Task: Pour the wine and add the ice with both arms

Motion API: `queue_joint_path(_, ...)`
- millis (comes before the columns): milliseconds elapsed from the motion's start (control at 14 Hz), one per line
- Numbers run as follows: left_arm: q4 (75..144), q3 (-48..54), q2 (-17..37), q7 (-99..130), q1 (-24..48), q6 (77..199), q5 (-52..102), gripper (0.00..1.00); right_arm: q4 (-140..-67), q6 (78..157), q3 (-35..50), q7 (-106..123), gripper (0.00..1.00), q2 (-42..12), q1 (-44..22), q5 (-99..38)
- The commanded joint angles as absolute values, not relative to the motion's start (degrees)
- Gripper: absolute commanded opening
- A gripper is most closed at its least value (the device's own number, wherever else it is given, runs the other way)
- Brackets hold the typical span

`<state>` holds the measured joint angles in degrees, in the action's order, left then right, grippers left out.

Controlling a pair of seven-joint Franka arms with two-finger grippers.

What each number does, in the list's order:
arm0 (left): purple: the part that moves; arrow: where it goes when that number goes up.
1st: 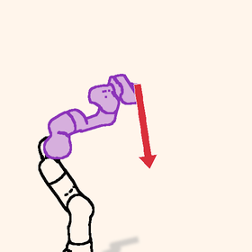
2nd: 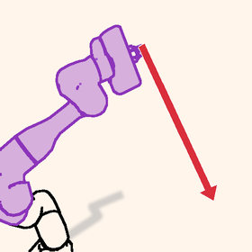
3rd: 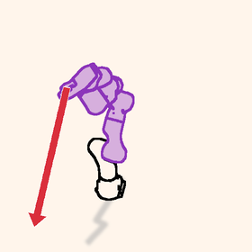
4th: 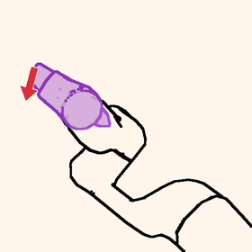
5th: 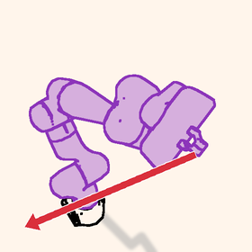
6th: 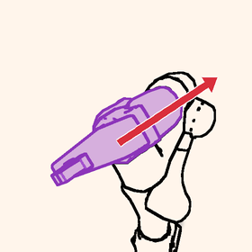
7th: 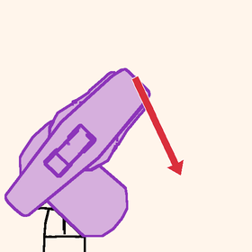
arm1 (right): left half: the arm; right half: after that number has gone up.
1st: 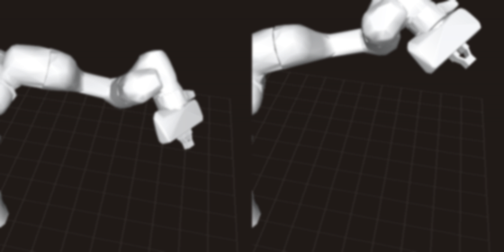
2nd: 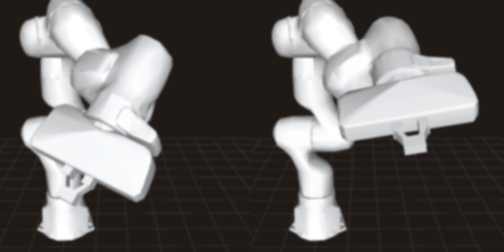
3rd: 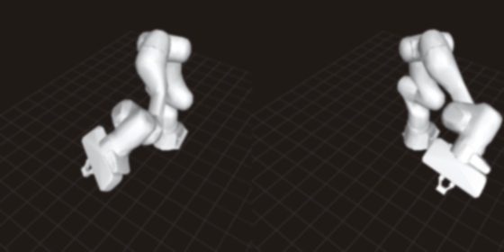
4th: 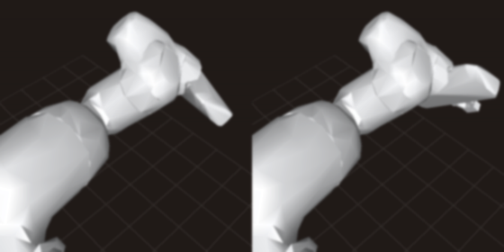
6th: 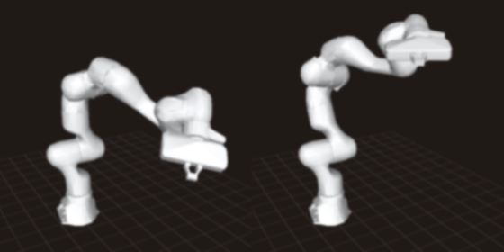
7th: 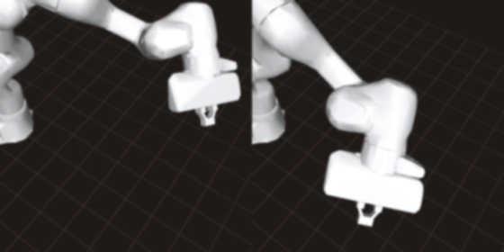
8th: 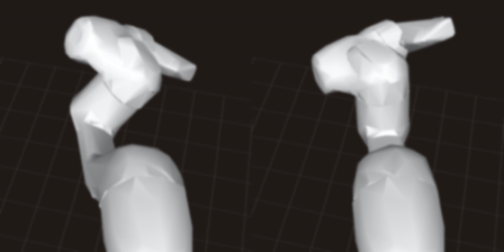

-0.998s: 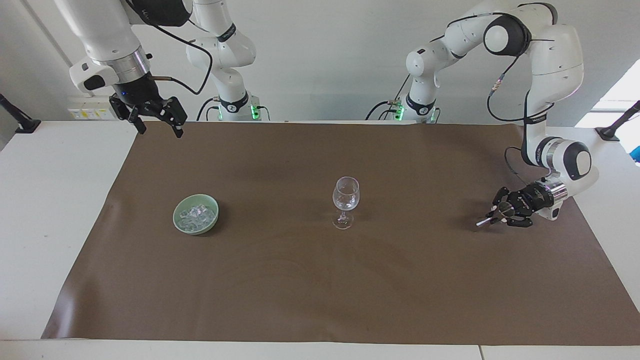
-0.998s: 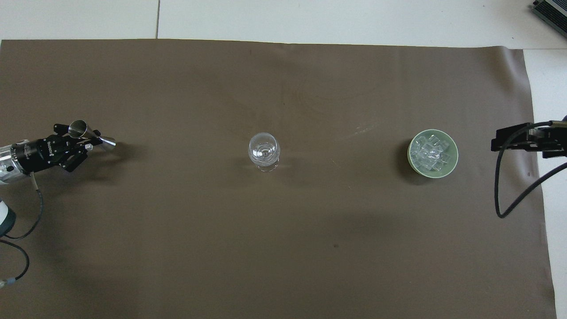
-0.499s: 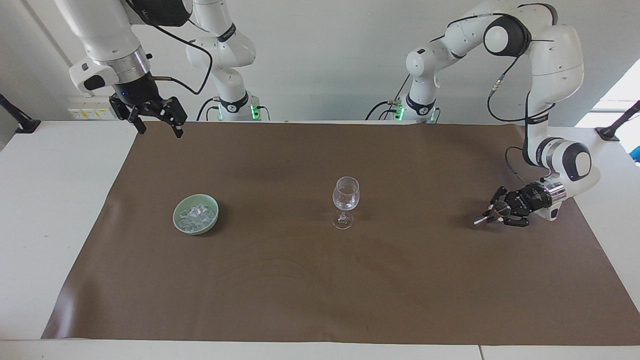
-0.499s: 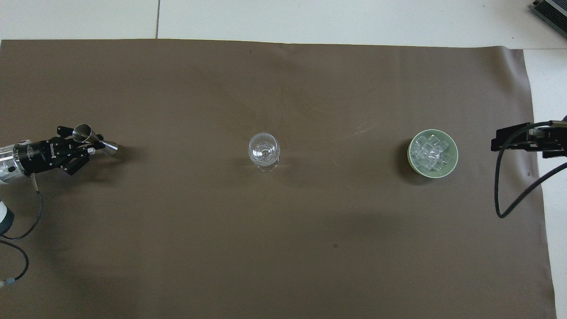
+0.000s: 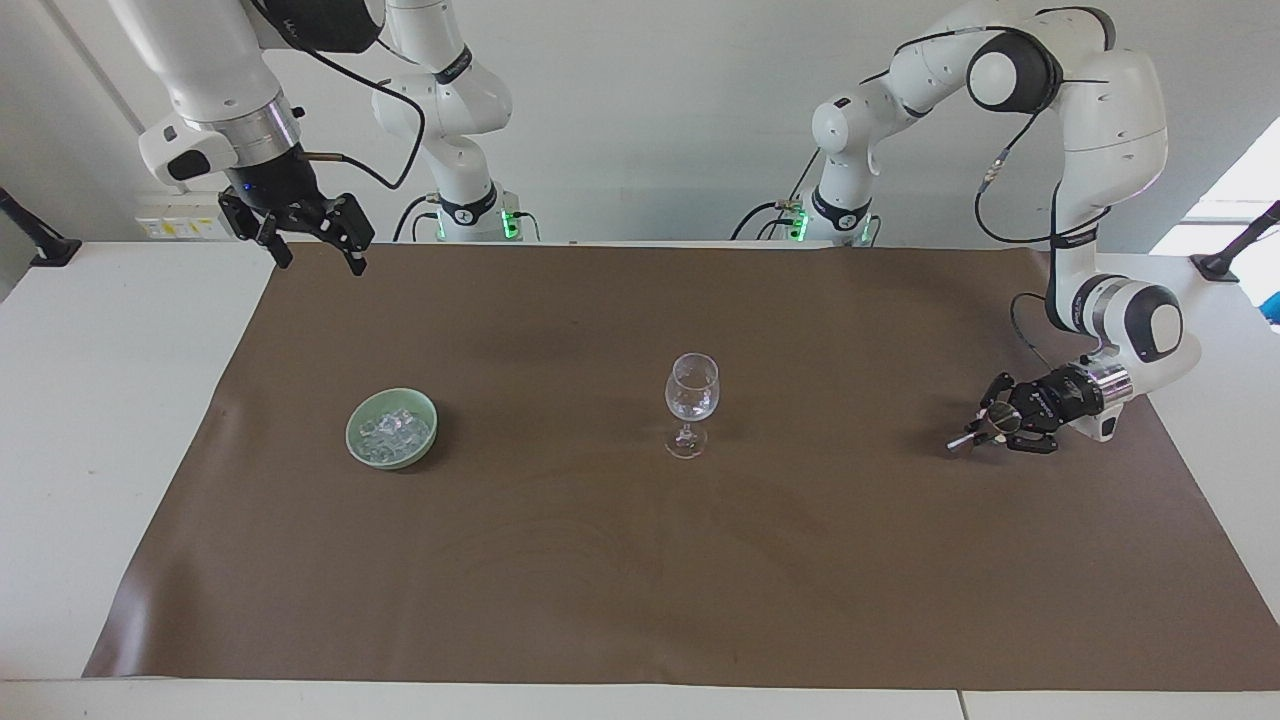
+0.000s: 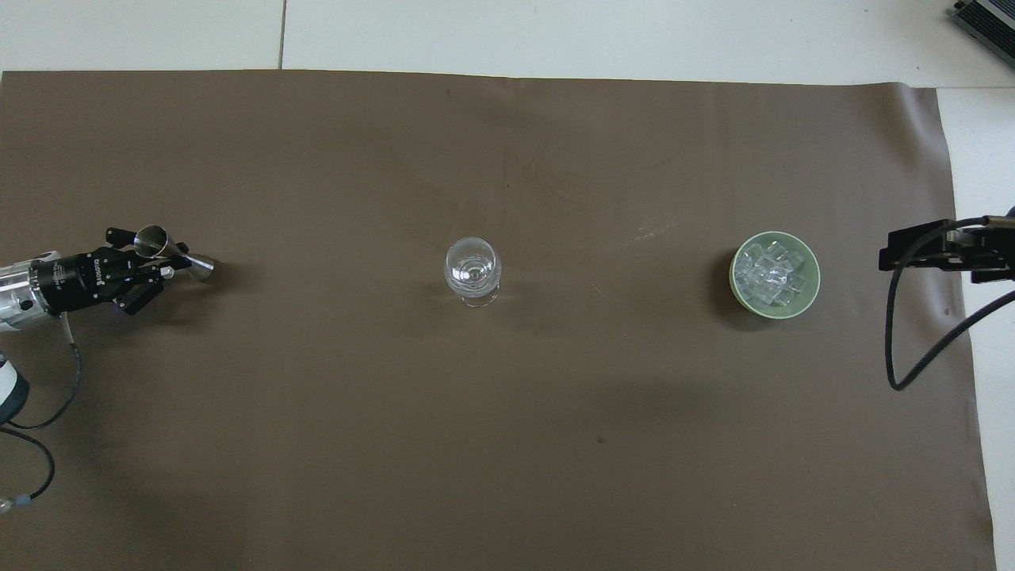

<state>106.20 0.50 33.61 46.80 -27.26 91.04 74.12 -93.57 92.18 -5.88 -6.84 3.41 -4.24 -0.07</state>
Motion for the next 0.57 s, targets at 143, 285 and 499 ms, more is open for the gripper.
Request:
queue_joint_path(143, 108.28, 0.44, 33.66, 43.43, -26.98, 89.74, 74.96, 0.0, -95.01, 91.41, -5.63, -5.45, 1.0, 4.83, -3.78, -1.58)
queue_joint_path(285, 108.46, 0.61, 33.57, 43.16, -26.89, 89.74, 75.67, 0.0, -95.01, 91.41, -5.63, -5.45, 1.0, 4.83, -4.13, -1.58)
queue_joint_path(499, 111.17, 0.79, 32.87, 40.53, -26.46, 89.65, 78.57, 0.0, -95.1, 93.68, -5.36, -5.1, 1.0, 4.75, -4.57, -1.58)
